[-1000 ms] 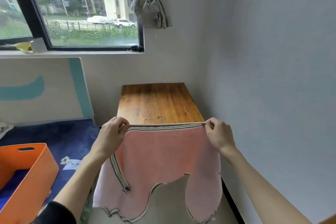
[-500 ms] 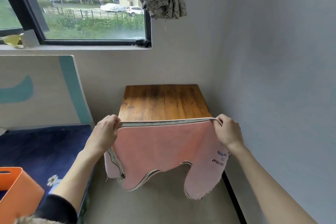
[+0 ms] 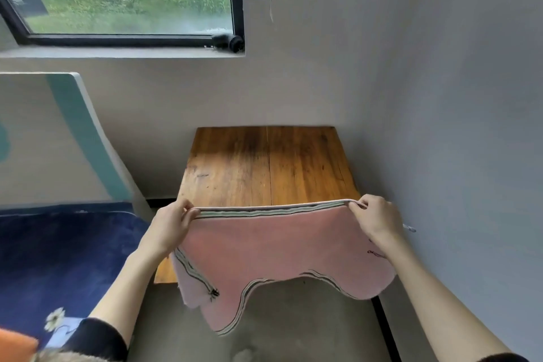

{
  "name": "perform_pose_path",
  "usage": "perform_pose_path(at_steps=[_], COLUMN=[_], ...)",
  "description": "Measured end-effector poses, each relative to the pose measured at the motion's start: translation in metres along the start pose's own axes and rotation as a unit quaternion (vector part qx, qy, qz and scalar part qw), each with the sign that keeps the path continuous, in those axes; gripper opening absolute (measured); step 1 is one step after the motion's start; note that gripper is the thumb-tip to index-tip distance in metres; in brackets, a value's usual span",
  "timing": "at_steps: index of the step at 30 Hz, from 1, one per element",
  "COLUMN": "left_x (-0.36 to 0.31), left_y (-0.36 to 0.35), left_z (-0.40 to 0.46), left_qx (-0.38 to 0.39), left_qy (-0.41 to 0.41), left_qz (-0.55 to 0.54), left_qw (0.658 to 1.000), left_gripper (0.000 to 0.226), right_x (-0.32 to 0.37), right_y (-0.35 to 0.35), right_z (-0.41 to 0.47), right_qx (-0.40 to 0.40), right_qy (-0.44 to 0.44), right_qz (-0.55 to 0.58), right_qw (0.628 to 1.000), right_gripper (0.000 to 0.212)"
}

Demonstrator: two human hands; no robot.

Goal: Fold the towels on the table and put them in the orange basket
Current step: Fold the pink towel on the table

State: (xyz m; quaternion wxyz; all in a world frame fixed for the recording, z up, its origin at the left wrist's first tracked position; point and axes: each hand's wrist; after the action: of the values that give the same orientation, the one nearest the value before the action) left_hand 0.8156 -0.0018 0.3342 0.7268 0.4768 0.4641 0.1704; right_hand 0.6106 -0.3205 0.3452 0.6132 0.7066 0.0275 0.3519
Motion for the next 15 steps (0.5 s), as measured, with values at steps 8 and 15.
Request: perform_pose_path(at_steps=[8,15], left_x=[0.048,0.071], left_y=[-0.057,-0.101], left_z=[0.14,0.23], left_qx=[0.102,0.136], left_qy=[-0.003,0.005], left_qz=[0.028,0.031], left_qw=[0.994,0.99], left_gripper=[0.011,0.014], right_x=[0.039,0.06], right_y=[-0.073,-0.127], right_z=[0.109,0.189], right_qx=[0.003,0.018], right_qy=[-0.009,-0.015], right_qz=[-0.083,-0.16], right_qw=[0.997,0.987], right_gripper=[0.022,0.023])
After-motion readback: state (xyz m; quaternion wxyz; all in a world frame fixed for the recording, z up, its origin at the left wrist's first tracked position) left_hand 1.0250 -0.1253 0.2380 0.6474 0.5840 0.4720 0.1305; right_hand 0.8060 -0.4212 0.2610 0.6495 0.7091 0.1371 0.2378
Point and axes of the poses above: each hand's wrist, its own z-axis towards the middle knuckle, its own y-axis out of the back of the hand, x = y × z, and after that the axes turned 6 degrees about -y, right-handed
